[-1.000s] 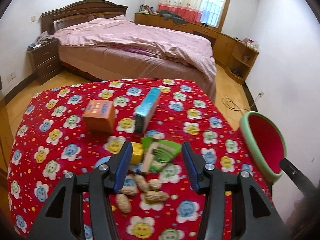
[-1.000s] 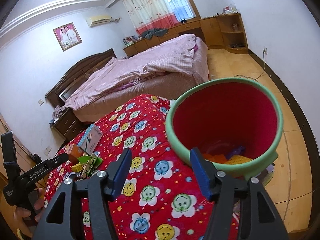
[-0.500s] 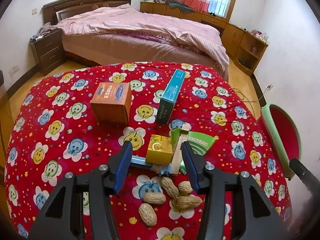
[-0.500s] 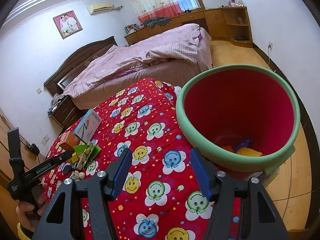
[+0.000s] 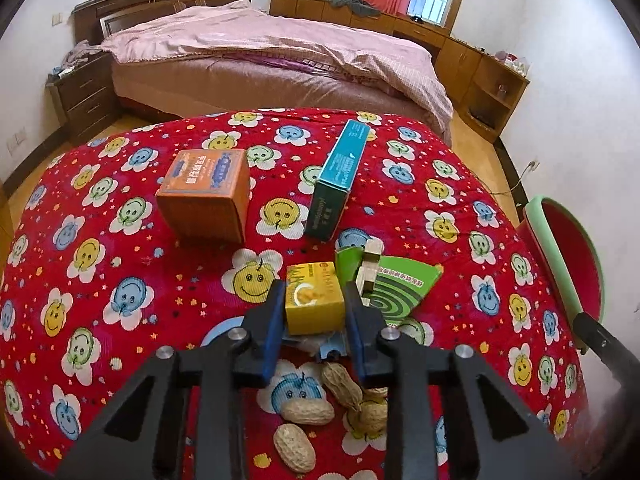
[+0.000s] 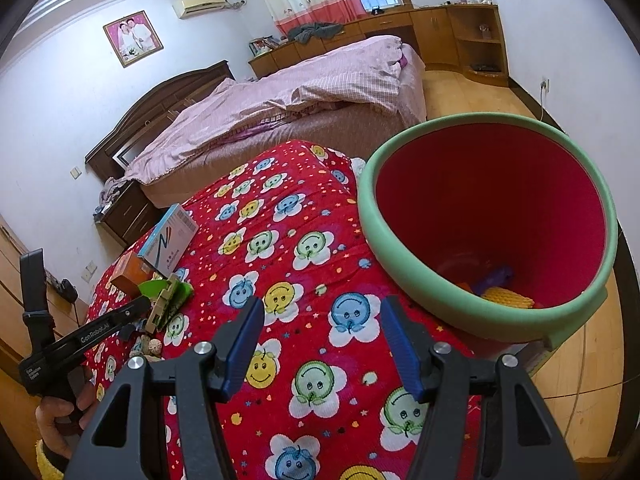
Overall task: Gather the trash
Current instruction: 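Grasp the small yellow box with the left tool and lift it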
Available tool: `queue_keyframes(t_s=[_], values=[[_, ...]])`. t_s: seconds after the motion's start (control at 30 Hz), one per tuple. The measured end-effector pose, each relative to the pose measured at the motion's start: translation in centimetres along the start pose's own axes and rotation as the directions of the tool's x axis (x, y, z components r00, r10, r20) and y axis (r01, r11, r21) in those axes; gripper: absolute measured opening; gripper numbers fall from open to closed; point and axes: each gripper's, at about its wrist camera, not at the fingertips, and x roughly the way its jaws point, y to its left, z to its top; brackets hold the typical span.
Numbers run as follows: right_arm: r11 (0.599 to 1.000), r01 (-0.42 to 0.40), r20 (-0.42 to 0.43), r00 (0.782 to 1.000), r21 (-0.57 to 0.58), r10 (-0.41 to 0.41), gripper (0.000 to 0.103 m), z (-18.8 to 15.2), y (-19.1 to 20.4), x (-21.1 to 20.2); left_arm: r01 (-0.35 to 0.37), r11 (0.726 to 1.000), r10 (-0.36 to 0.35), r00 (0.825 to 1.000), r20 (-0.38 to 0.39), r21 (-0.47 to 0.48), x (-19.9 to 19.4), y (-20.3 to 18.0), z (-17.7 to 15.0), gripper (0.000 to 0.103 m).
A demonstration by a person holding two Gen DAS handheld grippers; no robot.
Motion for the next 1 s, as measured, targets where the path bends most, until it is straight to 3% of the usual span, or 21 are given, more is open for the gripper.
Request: queue_keyframes(t_s=[0.5,1.0], values=[[0.996,-0.045,0.009,0.999,-0.072,0.045,0.063,0.5,3.4,-0.2,-0.026,0.996,0.034,0.995,0.097,-0.088,-5.0,2.8,-0.5,0.028],[0.956,-0.18,-0.082,0.983,-0.233,0.165,0.063,-0.5,12.5,2.6,-0.13,0.965,0.161,0.98,0.121,-0.228,-8.4,9.1,-3.3,0.028]])
